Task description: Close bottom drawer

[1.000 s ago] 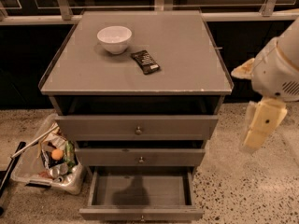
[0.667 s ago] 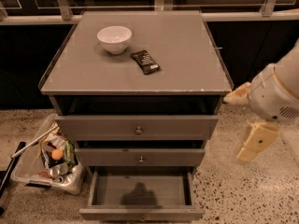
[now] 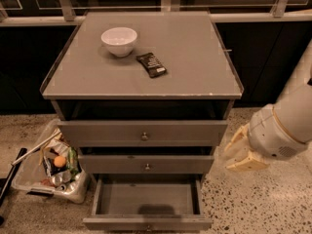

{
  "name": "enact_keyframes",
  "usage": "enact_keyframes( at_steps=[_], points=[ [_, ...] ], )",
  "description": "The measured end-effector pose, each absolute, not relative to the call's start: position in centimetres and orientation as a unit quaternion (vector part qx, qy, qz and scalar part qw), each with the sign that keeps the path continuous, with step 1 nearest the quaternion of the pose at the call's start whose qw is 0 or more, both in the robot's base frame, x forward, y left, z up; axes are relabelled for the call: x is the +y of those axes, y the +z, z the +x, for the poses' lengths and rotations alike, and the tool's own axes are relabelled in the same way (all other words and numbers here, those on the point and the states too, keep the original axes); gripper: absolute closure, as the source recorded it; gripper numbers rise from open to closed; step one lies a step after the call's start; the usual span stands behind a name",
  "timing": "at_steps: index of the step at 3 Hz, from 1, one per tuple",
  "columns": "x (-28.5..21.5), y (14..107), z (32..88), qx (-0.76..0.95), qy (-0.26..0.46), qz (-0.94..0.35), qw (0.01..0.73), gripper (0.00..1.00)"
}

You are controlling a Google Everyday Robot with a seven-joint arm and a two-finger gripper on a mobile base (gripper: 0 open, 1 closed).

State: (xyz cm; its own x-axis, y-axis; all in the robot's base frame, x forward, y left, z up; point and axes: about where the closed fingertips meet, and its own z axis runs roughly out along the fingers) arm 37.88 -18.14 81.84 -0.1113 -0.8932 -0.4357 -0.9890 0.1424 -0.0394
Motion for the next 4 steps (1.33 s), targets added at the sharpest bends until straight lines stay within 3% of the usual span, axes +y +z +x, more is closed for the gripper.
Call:
enact_keyframes(
  at_steps=[1,2,4],
  points=[
    [-18.1,81.6,37.8,0.733,0.134,-0.641,0.181,0.89],
    [-17.8,80.9,37.7,0.736,0.142,-0.637,0.181,1.0],
    [-15.3,72.3,39.5,0.753,0.182,-0.592,0.221,1.0]
  ],
)
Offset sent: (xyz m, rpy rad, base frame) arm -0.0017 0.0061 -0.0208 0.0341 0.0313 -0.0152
